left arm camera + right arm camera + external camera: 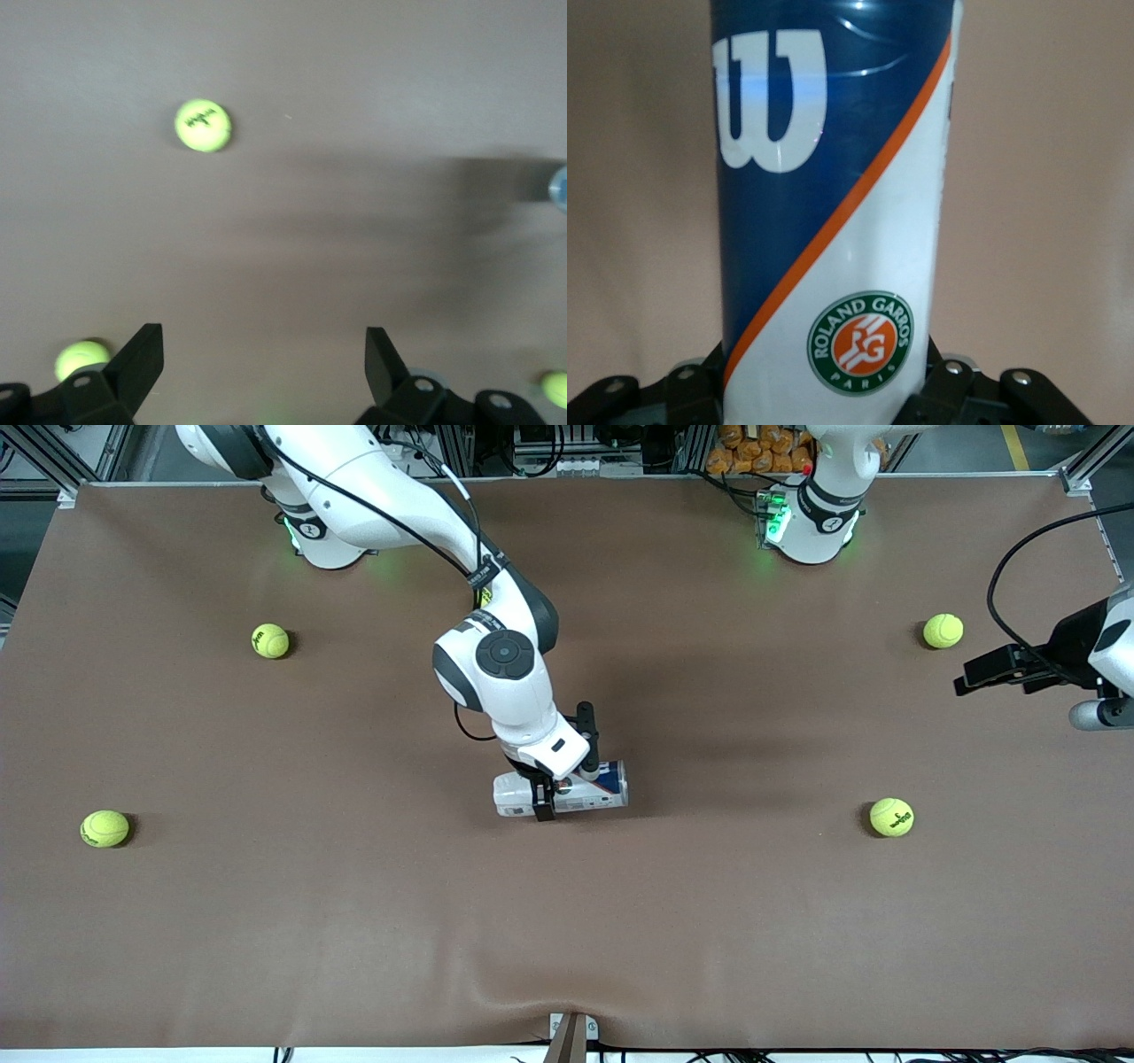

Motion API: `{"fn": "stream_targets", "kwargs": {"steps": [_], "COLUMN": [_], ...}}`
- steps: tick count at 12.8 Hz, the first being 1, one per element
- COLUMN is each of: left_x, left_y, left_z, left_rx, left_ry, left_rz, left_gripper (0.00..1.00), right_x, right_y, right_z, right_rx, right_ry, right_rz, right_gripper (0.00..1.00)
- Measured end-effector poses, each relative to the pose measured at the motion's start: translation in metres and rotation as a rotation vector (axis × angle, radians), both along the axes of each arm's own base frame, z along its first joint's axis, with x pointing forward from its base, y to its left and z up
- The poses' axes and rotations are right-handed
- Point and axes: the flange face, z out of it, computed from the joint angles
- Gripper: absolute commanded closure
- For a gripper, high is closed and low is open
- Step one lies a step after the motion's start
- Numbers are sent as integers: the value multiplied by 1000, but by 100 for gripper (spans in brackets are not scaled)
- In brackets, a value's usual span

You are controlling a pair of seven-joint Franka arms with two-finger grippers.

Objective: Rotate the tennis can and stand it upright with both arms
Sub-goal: 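Hold the can with the right gripper while the left gripper reaches its end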

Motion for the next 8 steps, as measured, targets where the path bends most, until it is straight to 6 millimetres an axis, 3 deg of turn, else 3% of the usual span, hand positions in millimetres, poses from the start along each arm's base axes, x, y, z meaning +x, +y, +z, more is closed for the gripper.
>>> {"fn": "stream_targets", "kwargs": {"steps": [3, 8], "left_x": [8, 30], "left_y": [-13, -35], "left_z": [-40, -128], "left_rx": [-173, -417], "left_ry": [70, 130], "left_rz": [38, 168], "left_gripper": [0, 0], "right_x": [3, -2], "right_y": [7, 19], "right_z": [-18, -53], "right_rx": [-7, -48], "right_ry": [-4, -67], "right_rz": [8, 13], "right_gripper": [25, 23]}}
